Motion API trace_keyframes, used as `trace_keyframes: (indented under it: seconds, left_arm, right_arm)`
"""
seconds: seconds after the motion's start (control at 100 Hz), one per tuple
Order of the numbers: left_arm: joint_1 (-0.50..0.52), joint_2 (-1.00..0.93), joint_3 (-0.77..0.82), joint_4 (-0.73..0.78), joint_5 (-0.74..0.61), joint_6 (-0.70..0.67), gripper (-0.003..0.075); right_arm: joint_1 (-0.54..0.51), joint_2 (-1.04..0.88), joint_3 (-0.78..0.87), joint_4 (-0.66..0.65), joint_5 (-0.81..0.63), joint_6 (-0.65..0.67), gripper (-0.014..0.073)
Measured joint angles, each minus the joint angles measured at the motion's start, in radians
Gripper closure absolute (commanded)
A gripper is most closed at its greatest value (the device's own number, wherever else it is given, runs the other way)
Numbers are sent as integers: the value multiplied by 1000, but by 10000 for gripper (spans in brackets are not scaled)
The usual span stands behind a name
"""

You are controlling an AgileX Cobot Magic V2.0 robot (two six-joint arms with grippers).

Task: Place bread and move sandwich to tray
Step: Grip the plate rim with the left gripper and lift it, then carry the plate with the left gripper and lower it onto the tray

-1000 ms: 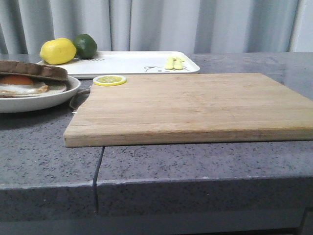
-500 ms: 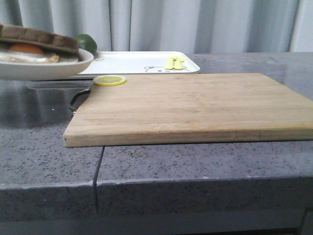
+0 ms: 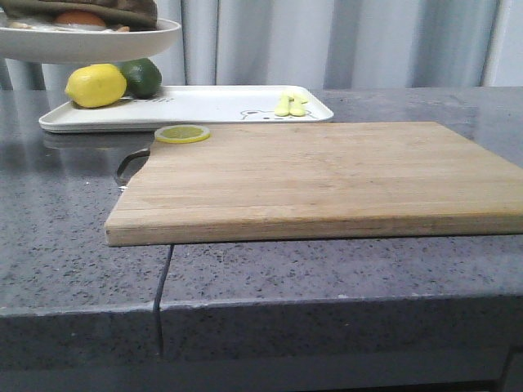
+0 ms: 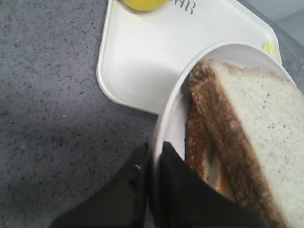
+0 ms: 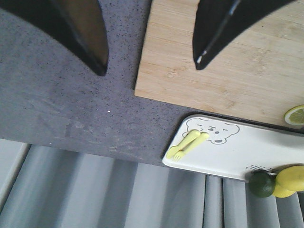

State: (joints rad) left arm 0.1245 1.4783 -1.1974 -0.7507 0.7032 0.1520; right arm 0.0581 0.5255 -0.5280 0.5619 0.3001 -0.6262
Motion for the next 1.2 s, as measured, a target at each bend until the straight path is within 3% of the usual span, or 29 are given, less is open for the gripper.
trace_keyframes:
  seconds: [0.39, 0.79, 1.2]
  left_arm:
    - [-96, 260, -290, -2, 15, 0, 739]
    - [-111, 530, -597, -2, 100, 1, 739]
    - [-121, 678, -730, -50, 110, 1, 740]
  right_arm:
    - [0, 0, 0, 0, 0, 0, 180]
    - [0, 0, 0, 0, -6, 0, 180]
    - [0, 0, 0, 0, -6, 0, 180]
